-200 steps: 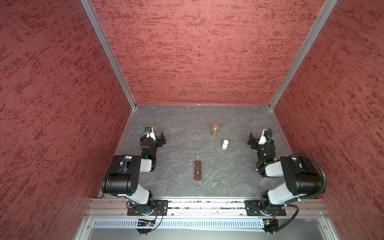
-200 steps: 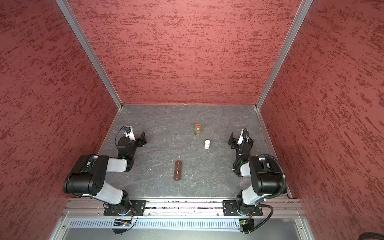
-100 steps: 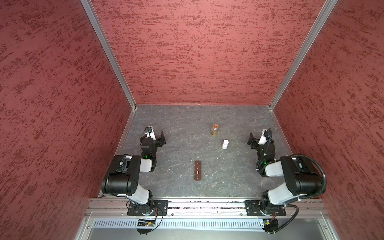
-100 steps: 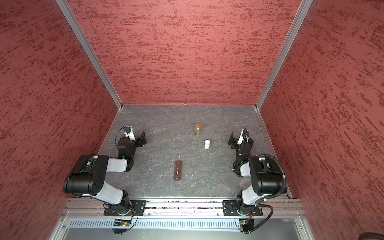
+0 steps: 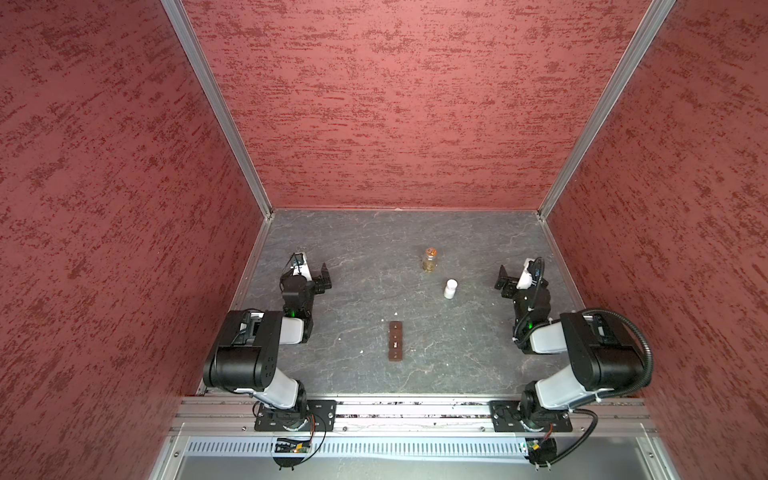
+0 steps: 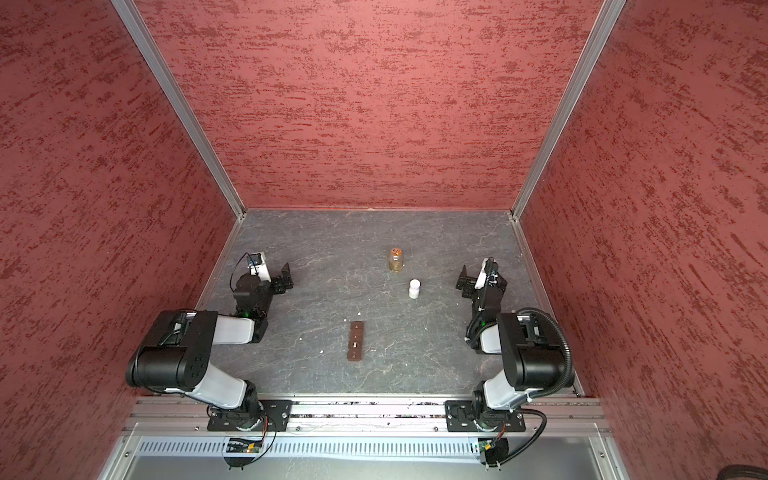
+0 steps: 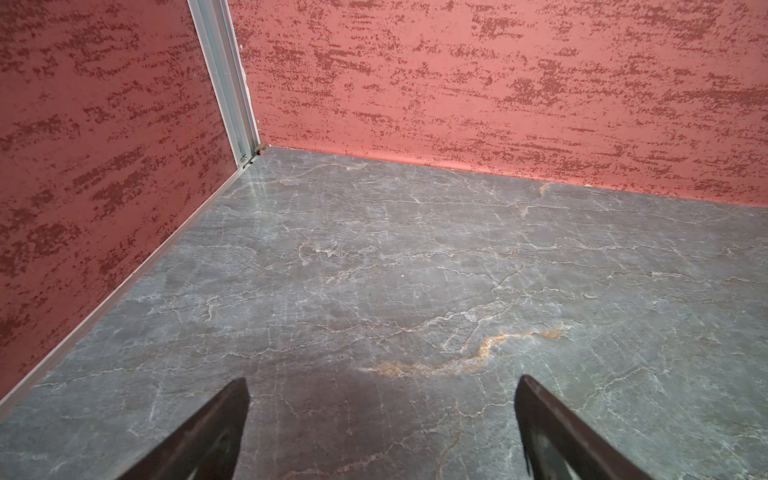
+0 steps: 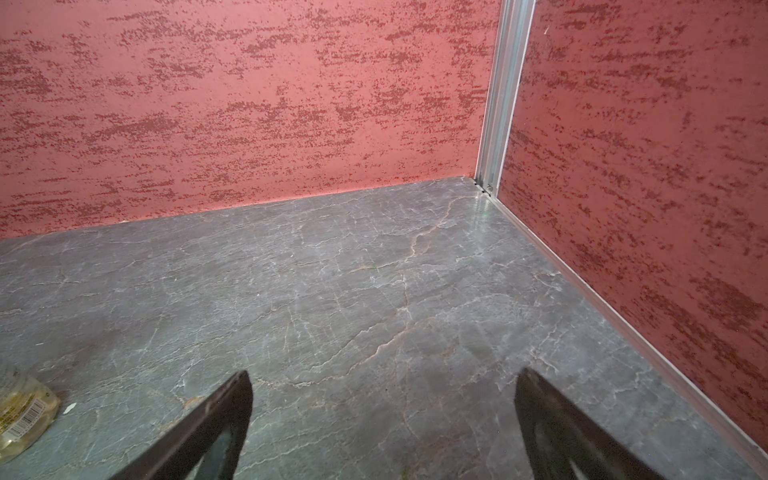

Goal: Sort the pills into containers

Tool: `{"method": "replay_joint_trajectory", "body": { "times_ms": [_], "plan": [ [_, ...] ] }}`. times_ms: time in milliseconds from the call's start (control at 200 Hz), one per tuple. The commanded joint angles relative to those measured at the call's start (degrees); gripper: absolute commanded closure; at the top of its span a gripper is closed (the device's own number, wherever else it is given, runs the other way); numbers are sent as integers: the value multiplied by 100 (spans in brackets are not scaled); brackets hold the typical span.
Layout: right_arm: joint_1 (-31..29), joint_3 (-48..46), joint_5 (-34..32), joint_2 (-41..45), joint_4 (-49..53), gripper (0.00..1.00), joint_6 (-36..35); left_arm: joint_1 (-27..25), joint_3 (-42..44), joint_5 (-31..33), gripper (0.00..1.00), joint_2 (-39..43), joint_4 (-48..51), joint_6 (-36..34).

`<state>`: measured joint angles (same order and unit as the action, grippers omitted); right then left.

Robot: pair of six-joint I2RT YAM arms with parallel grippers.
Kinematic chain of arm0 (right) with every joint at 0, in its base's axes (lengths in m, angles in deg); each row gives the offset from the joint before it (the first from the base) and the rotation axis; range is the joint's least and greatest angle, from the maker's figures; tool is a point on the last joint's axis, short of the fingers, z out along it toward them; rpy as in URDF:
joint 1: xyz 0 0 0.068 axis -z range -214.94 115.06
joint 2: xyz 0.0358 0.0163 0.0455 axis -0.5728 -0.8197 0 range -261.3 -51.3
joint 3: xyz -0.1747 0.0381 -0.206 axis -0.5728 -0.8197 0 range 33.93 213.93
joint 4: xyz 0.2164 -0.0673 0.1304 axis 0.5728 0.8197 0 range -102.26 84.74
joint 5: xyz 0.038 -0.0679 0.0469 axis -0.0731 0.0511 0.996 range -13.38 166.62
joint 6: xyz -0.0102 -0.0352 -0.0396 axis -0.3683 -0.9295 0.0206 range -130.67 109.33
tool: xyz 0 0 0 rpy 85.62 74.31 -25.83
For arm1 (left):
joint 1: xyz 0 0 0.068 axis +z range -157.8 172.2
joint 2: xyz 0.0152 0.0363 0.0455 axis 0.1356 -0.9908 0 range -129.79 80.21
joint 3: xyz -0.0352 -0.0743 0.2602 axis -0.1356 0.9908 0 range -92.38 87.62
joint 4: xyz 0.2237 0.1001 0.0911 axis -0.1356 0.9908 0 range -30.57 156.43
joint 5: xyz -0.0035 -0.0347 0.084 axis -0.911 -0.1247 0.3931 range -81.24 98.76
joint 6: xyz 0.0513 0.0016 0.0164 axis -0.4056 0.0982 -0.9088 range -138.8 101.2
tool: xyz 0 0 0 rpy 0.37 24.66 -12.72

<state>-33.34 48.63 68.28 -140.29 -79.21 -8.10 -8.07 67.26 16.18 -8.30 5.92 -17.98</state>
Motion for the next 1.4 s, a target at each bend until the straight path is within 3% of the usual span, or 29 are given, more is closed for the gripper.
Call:
{"method": "replay_joint_trajectory", "body": {
  "times_ms": [0, 431, 541, 601, 701, 897, 1017, 1187, 1398],
  "plan": [
    [27, 104, 101, 14, -37, 1, -90, 62, -39, -25, 1, 44, 24, 65],
    [128, 192, 298, 193, 243, 1, -33, 239, -49, -392, 0, 173, 81, 120],
    [124, 759, 139, 1220, 1940, 1, 26, 43, -566, 467, 1, 1279, 1918, 225],
    [123, 1178, -253, 1650, 2821, 1, 599, 37, -844, 835, 1, 1828, 2816, 572],
    [124, 1829, -200, 2192, 4136, 7, 1389, 31, -1403, 911, 0, 2570, 4315, 1186],
    [-48, 2431, -102, 2965, 6276, 11, 3076, -110, -2148, 352, 3, 3588, 6636, 1795],
    [-167, 2771, 429, 3169, 7612, 11, 3812, -251, -2233, -374, 8, 4093, 7614, 2187],
    [-342, 2337, 1490, 3649, 8148, 15, 4572, -412, -2127, -1014, 15, 4491, 8750, 2744],
    [-1593, 2050, 1205, 4270, 8849, 16, 5006, -1353, -2007, -779, 19, 4640, 9611, 3407]
  ]
}}
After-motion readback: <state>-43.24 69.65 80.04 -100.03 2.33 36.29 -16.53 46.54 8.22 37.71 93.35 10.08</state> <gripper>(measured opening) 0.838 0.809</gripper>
